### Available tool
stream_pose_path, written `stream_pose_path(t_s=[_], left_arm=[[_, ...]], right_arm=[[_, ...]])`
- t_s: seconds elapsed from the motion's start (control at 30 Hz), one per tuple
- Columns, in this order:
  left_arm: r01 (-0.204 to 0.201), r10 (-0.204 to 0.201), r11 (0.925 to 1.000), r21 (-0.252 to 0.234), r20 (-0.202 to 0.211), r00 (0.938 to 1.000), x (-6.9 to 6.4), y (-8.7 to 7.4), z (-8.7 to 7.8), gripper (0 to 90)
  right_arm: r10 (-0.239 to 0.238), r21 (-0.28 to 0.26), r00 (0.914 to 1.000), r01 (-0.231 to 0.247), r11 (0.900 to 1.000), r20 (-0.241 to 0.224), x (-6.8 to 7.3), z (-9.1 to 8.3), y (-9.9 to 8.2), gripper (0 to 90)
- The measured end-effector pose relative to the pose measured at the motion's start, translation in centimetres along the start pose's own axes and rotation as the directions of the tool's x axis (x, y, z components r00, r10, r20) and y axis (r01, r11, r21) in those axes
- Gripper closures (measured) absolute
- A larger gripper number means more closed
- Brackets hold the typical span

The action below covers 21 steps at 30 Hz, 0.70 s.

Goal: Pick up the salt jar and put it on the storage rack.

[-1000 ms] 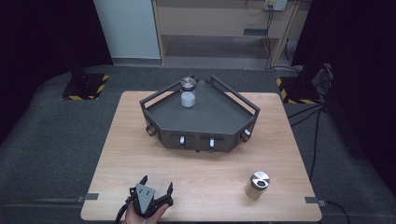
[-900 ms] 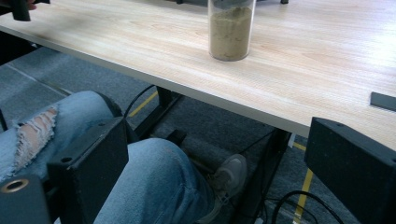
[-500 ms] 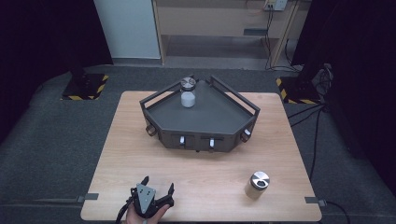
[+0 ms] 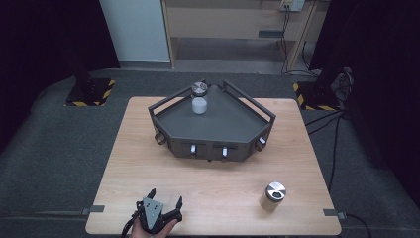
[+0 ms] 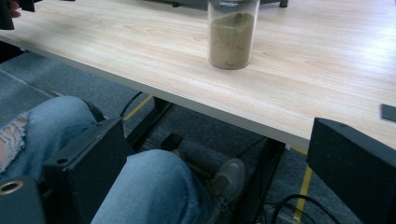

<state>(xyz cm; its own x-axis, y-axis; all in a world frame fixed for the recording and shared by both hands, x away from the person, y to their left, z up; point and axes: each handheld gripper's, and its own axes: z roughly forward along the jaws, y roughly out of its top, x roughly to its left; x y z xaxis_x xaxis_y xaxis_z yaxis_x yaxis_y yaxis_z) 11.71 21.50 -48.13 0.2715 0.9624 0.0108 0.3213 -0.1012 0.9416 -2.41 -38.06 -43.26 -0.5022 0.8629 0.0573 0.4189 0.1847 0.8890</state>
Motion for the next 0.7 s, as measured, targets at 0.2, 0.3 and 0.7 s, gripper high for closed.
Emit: stream_pose_path(t_s=[0.2,0.3,0.7], left_arm=[[-0.001,0.001,1.0,0.001,-0.005,1.0,0.4,-0.4,-0.8,6.8],[0.004,-0.004,1.0,0.003,-0.02,0.9998,0.8,-0.6,-1.3,6.8],[0.019,-0.018,0.9998,0.012,-0.06,0.998,1.5,-1.1,-2.1,6.8]], right_arm=[[-0.015,0.004,0.9993,0.015,0.9999,-0.035,-0.2,1.2,0.6,5.3],[-0.012,0.01,0.9984,0.013,0.9999,-0.055,-0.4,1.8,0.8,5.3],[-0.015,0.009,0.9966,0.016,0.9998,-0.082,-0.7,2.7,1.2,5.2]])
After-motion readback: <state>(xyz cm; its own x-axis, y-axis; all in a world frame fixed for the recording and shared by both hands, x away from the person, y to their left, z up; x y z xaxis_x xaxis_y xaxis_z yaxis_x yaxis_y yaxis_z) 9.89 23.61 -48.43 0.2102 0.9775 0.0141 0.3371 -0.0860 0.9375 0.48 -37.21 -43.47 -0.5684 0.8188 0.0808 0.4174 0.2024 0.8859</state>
